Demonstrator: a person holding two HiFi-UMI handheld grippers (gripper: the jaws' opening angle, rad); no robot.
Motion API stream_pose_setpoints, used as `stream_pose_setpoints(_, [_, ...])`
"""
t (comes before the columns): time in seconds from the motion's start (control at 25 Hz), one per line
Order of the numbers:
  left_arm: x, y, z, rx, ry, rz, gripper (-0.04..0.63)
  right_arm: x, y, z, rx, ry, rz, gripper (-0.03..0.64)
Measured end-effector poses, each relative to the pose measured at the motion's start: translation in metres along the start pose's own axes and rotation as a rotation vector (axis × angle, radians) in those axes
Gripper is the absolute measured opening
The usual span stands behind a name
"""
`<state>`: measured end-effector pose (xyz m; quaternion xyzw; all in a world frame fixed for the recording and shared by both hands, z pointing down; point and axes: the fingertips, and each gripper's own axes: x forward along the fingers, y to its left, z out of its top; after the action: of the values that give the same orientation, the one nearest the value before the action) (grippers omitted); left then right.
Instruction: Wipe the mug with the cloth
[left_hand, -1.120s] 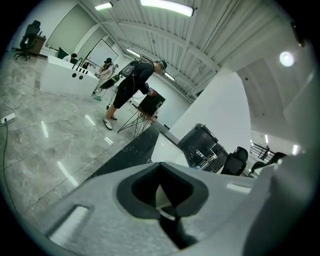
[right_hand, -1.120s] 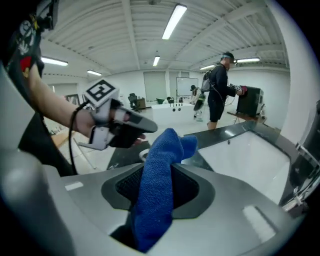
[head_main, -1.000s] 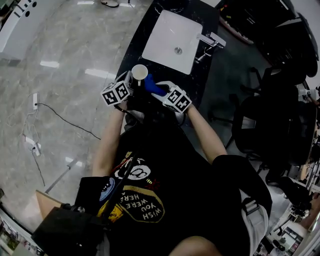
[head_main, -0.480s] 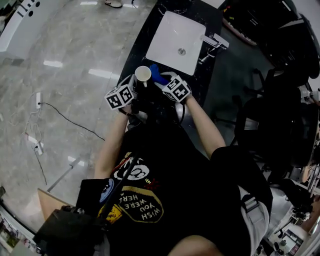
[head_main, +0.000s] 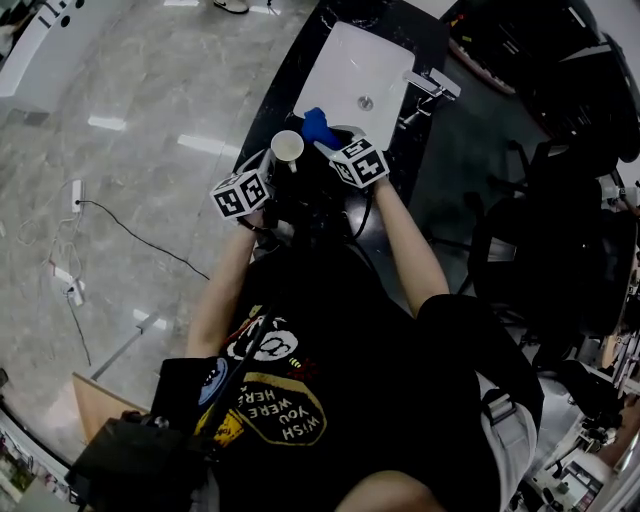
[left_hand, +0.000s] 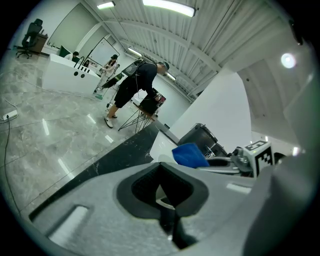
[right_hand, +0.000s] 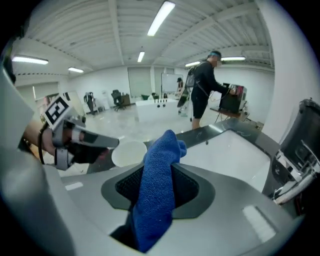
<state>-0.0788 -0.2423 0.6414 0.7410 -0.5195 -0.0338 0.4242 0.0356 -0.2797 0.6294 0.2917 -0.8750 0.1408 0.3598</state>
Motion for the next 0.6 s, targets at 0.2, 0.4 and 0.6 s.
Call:
stream_pose_setpoints(0.2, [-0.003, -0.001, -0.008, -0.014, 0.003, 0.012, 0.005, 0.011, 0.046, -0.041, -0.142, 0.107, 0.159, 0.152])
stream_pose_setpoints(0.4, [-0.006, -0.002, -0.005, 0.031, 0.004, 0.015, 0.005, -0.025, 0.074, -0.050, -0.063, -0.005, 0.213, 0.155])
stream_pose_setpoints(0.6, [-0.025, -0.004, 0.000, 0.079, -0.032, 0.036, 0.005, -0.024, 0.025, -0.041, 0.118, -0.097, -0.039, 0.306])
